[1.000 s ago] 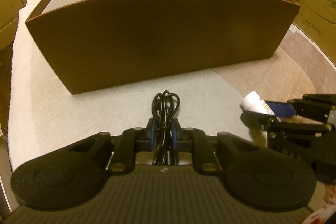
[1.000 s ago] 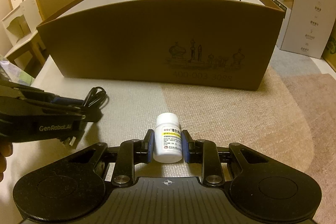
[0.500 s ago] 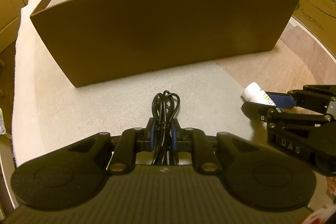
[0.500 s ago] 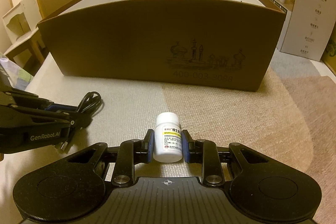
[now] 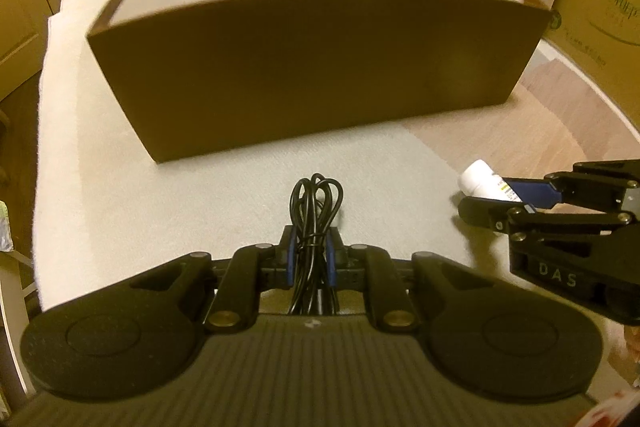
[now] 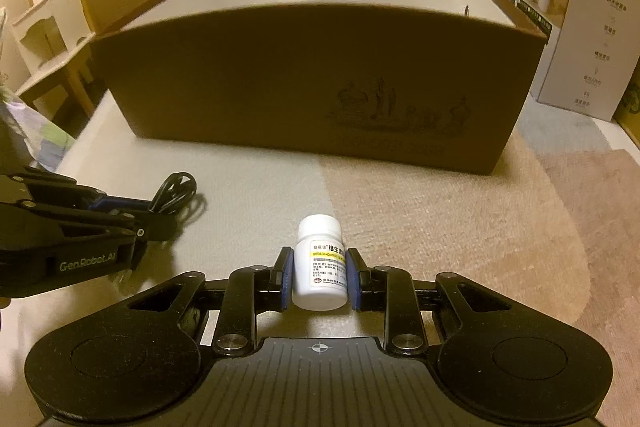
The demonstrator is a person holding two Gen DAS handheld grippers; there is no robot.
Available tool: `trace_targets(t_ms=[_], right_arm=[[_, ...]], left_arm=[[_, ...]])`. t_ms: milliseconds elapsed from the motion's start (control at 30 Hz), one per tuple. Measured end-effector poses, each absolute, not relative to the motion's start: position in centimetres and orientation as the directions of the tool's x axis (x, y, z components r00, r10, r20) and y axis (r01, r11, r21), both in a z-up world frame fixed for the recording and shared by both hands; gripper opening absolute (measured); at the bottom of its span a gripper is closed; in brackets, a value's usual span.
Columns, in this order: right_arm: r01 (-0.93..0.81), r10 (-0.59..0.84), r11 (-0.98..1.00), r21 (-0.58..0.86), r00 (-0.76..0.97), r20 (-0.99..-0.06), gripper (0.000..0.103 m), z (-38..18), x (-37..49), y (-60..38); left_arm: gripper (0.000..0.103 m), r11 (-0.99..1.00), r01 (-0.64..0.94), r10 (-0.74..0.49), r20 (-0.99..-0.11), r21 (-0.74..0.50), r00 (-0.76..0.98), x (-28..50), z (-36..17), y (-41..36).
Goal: Organize rigid objects
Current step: 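Lift and carry the cable and pill bottle over the brown box with both grippers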
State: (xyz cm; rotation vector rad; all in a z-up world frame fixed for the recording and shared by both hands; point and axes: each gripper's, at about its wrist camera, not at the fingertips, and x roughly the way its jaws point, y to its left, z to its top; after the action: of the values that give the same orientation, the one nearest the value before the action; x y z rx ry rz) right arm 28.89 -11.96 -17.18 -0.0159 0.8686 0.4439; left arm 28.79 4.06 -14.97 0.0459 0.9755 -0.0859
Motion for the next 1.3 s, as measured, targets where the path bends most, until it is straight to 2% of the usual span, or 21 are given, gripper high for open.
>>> trace_targets(t_ms=[600, 1033, 1300], right_arm=[[-0.414, 0.451, 0.884, 0.216, 0.64, -0.621, 0.027, -10.0, 29.6, -14.3], [-0.416, 0.452, 0.888, 0.198, 0.702, -0.551, 0.027, -5.1, 34.8, -15.6], [-0.394, 0.413, 0.905, 0.162, 0.719, -0.558, 0.027, -3.8, 39.3, -15.8]], left_arm=[[0.013, 0.998, 0.061, -0.056, -0.726, -0.019, 0.685, 27.8, -6.4, 6.4], [0.014, 0.998, 0.061, -0.038, -0.683, 0.01, 0.729, 33.7, -2.1, 8.2], [0.014, 0.997, 0.062, -0.006, -0.699, 0.055, 0.715, 37.9, -1.9, 9.1]])
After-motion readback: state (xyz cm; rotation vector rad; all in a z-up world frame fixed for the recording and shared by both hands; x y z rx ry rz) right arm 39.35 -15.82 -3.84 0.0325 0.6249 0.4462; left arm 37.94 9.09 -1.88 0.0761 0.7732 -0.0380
